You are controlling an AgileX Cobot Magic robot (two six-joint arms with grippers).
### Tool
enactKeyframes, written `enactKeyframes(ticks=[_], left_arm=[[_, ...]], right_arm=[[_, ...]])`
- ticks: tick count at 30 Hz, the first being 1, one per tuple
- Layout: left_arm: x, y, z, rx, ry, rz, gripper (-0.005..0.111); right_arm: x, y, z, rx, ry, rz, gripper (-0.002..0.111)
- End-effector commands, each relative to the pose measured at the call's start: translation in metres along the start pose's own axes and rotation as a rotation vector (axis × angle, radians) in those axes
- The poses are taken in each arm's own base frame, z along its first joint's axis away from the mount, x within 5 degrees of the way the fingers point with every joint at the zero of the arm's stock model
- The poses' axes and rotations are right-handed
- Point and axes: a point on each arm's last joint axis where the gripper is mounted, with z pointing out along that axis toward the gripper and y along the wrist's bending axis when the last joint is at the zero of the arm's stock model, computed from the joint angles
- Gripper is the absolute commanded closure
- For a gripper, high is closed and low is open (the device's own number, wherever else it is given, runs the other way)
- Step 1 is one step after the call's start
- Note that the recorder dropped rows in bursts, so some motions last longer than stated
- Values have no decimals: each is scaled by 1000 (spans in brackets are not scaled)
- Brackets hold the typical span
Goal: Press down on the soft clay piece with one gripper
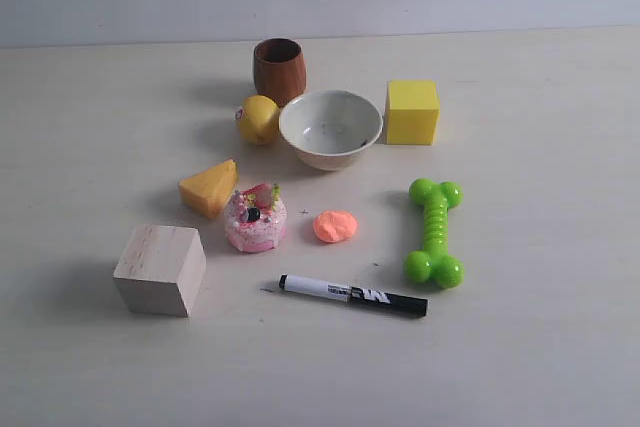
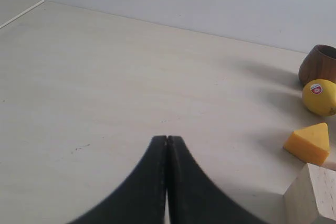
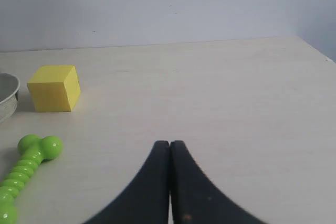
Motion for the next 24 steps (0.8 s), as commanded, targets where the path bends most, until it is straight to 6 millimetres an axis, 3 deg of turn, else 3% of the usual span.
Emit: enactKeyframes(ticks=[1,24], left_arm=[[1,0,0,8,-4,-1,107],[1,0,0,8,-4,-1,107]], right_arm=[[1,0,0,7,-7,-1,108],[-4,-1,0,12,-57,-1,108]])
